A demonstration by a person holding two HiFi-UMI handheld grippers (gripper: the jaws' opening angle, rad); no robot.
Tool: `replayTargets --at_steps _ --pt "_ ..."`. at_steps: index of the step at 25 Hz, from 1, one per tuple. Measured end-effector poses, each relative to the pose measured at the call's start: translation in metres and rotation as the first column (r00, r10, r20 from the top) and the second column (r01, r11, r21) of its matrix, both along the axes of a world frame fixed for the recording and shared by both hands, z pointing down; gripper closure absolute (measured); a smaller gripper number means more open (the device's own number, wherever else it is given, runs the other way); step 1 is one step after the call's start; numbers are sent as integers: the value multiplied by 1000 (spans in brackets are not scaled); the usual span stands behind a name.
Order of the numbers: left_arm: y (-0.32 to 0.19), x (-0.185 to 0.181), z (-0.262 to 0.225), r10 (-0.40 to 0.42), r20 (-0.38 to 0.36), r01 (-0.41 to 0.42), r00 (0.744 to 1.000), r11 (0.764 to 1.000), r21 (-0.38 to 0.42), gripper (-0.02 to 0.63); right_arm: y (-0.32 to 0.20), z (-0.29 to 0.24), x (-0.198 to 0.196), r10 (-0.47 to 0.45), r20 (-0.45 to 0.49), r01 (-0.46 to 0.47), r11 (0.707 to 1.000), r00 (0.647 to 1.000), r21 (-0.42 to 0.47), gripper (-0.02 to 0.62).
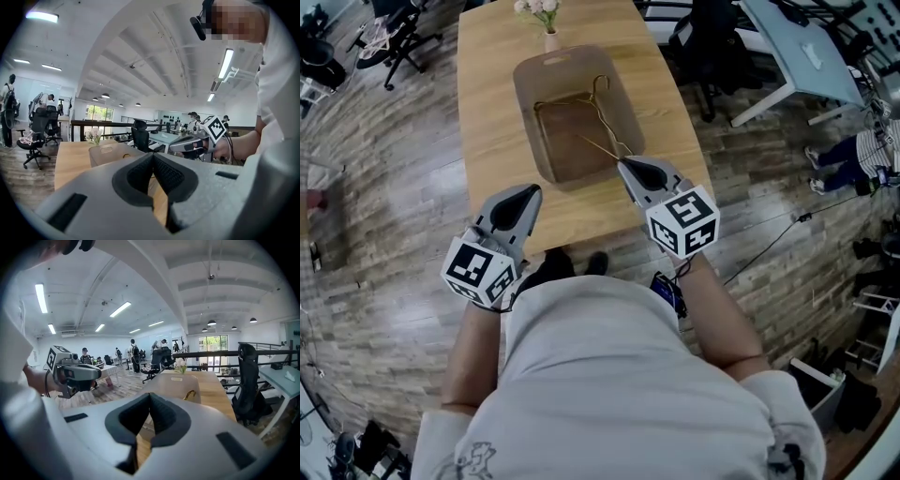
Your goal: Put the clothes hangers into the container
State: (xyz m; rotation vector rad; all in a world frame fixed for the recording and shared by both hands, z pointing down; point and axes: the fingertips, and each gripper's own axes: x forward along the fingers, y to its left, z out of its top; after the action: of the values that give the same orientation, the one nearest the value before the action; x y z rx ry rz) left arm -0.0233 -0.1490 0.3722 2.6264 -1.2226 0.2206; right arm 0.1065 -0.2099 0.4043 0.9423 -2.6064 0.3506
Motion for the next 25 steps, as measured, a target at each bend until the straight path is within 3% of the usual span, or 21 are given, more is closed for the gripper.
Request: replayTargets --at_steps 13,25 --pt "25 -18 -16 43 12 -44 999 998 40 600 48 -33 -17 43 67 -51 990 997 130 591" --pt "66 -78 -12 164 -8 -163 986 986 28 600 100 -29 -64 112 64 -119 985 992 124 591"
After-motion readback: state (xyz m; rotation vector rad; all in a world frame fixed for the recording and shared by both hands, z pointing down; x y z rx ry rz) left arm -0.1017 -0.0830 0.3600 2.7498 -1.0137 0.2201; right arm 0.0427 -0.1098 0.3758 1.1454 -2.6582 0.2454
